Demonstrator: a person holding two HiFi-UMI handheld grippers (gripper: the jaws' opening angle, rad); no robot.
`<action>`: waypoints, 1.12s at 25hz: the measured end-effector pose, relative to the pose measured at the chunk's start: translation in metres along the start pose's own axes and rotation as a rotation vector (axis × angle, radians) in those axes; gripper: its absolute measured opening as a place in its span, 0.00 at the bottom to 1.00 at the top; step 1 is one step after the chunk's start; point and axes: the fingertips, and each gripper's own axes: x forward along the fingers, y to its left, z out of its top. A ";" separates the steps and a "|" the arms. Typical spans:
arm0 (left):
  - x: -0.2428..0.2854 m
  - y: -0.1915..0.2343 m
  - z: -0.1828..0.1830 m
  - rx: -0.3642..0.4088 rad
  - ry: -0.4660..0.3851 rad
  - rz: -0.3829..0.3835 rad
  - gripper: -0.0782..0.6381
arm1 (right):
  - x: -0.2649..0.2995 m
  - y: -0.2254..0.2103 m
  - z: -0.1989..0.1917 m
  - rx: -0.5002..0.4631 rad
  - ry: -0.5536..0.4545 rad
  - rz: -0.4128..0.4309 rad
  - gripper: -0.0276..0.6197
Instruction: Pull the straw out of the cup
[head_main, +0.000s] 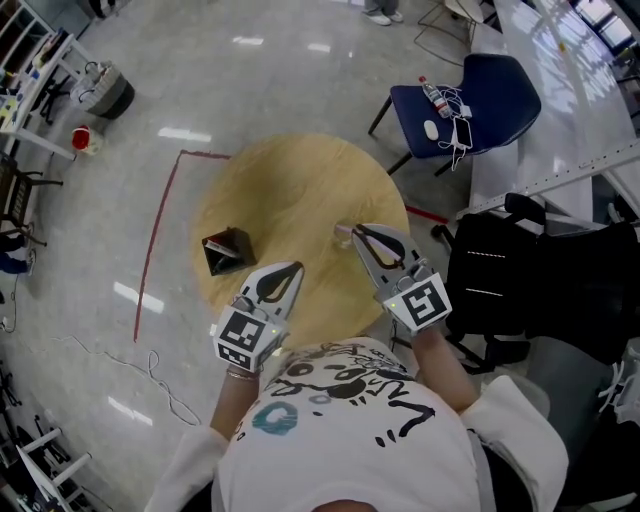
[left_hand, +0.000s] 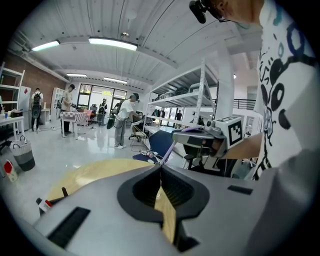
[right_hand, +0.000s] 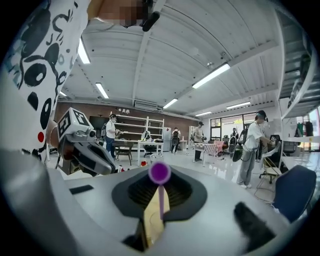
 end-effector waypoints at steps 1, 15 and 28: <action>-0.002 -0.001 0.003 0.007 -0.008 0.000 0.13 | -0.003 0.001 0.007 0.000 -0.009 -0.001 0.11; -0.030 -0.026 0.037 0.065 -0.113 -0.013 0.13 | -0.051 0.029 0.088 -0.006 -0.109 -0.019 0.11; -0.036 -0.052 0.034 0.084 -0.125 -0.012 0.13 | -0.088 0.033 0.090 -0.031 -0.077 -0.033 0.11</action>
